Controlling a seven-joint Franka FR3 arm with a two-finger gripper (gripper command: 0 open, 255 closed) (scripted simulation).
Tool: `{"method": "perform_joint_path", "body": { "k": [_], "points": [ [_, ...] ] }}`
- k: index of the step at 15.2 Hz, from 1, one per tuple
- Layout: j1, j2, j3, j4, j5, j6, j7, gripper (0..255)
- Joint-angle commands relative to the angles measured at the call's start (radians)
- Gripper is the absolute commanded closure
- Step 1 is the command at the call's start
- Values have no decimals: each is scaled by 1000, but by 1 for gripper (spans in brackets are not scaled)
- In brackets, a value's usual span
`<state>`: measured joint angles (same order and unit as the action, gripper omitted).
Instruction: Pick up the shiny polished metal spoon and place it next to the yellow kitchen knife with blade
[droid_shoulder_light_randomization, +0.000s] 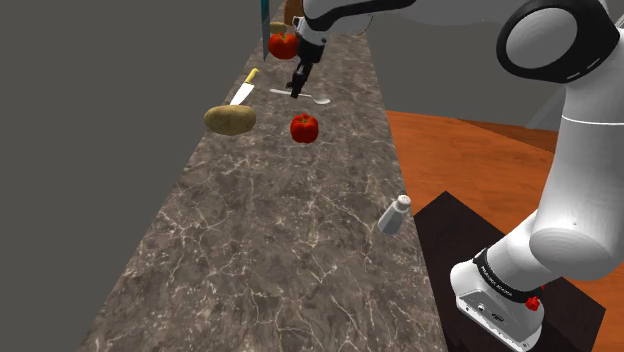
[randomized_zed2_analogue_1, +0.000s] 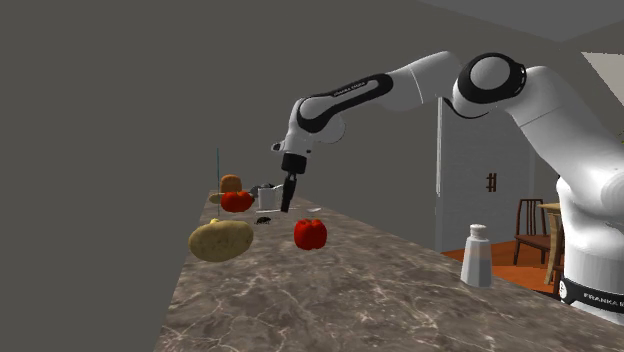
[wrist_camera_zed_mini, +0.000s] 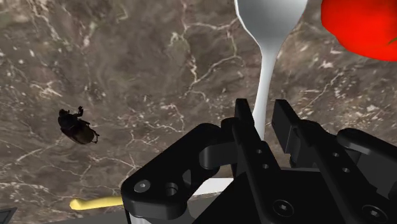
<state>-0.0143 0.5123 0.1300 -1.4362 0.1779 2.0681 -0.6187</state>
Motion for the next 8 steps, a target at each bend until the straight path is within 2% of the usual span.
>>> {"method": "perform_joint_path", "body": {
  "k": [1, 8],
  "points": [
    [0, 7, 0, -13, 1, 21, -6, 255],
    [0, 37, 1, -62, 6, 97, -21, 255]
  ]
}}
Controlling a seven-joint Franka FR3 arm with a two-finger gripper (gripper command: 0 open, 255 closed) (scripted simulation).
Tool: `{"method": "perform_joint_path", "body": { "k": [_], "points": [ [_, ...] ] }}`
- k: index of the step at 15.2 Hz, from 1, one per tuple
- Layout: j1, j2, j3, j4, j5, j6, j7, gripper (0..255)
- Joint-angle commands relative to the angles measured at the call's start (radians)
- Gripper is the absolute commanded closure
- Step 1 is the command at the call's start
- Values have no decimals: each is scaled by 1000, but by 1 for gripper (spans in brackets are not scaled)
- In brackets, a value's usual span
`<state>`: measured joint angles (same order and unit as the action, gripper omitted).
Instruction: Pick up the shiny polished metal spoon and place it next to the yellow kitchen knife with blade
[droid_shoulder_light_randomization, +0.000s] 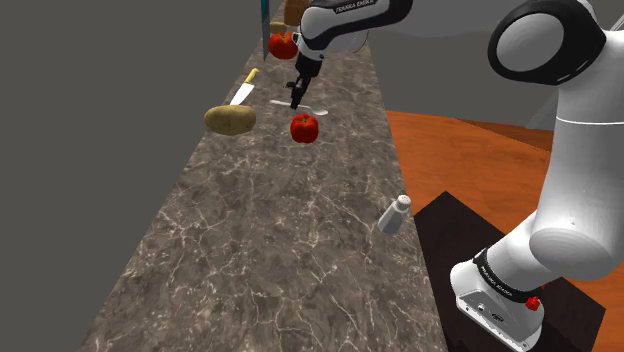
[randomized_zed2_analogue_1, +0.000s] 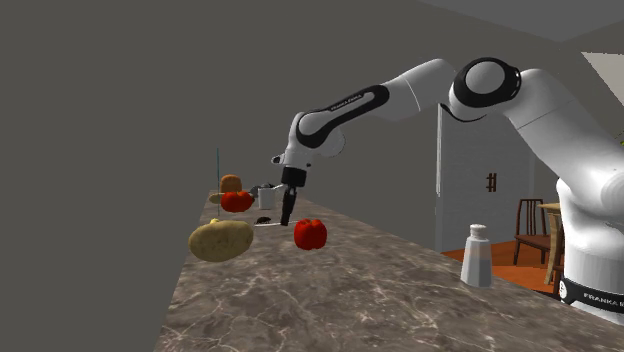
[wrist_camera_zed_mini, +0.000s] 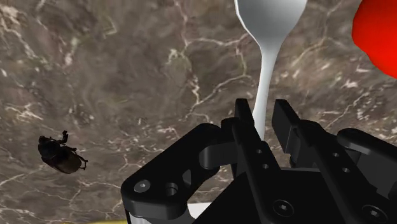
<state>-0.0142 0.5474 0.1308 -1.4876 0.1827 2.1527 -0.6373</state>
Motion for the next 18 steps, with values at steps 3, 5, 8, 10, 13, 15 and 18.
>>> {"method": "perform_joint_path", "body": {
  "k": [3, 5, 8, 10, 13, 15, 18],
  "points": [
    [0, 18, 1, -27, 3, 44, -9, 255],
    [0, 20, 1, -29, 3, 49, -10, 255],
    [0, 20, 1, -29, 3, 49, -10, 255],
    [0, 20, 1, -29, 3, 49, -10, 255],
    [0, 20, 1, -29, 3, 49, -10, 0],
    [0, 20, 1, -29, 3, 49, -10, 0],
    [-4, 2, 0, -25, 4, 26, -10, 0]
  ]
}}
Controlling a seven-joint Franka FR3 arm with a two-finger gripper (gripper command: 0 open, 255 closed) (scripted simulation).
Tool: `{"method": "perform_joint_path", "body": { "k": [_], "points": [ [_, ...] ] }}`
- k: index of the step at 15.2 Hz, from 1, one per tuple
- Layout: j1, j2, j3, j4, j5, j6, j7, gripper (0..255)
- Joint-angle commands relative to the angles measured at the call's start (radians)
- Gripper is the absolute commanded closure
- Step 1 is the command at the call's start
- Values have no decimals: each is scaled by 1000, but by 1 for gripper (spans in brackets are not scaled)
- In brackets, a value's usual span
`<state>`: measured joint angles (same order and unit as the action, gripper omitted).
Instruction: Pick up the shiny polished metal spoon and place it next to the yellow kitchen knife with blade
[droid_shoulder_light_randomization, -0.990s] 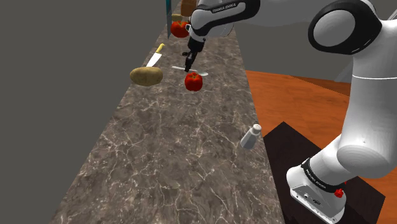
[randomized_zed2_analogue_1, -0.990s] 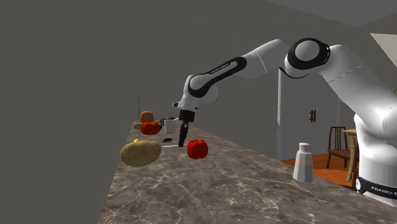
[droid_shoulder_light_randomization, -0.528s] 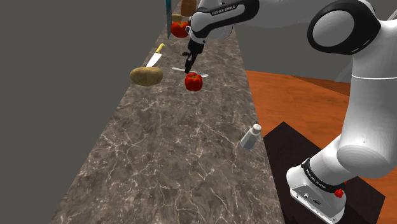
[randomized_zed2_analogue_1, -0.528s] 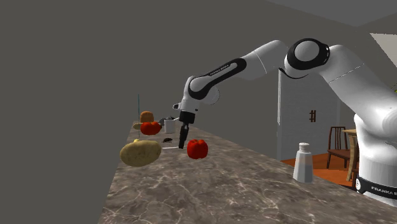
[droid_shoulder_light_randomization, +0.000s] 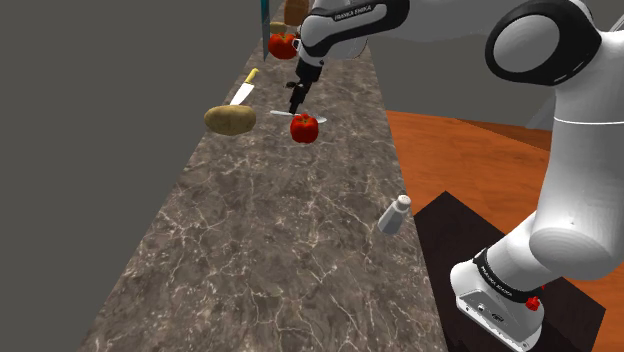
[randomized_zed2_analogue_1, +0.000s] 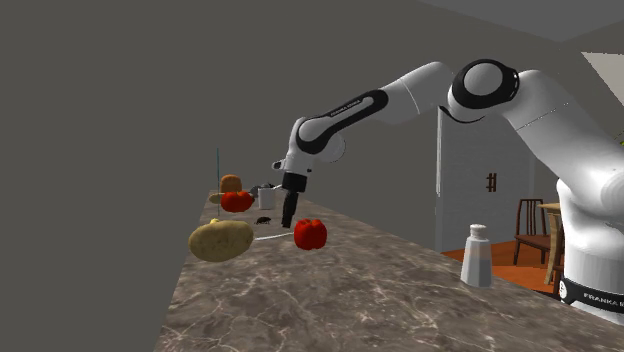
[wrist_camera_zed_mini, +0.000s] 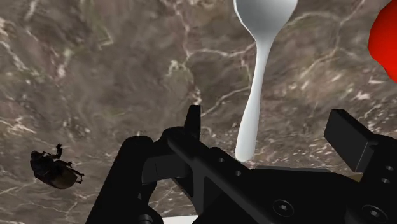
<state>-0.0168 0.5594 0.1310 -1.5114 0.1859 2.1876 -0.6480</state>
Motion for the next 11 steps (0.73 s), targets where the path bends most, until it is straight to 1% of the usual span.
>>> {"method": "perform_joint_path", "body": {
  "k": [1, 3, 11],
  "points": [
    [-6, -28, -1, 4, 1, -33, 0, 0],
    [-14, -57, -2, 18, 1, -77, 0, 0],
    [-14, -57, -2, 18, 1, -77, 0, 0]
  ]
}}
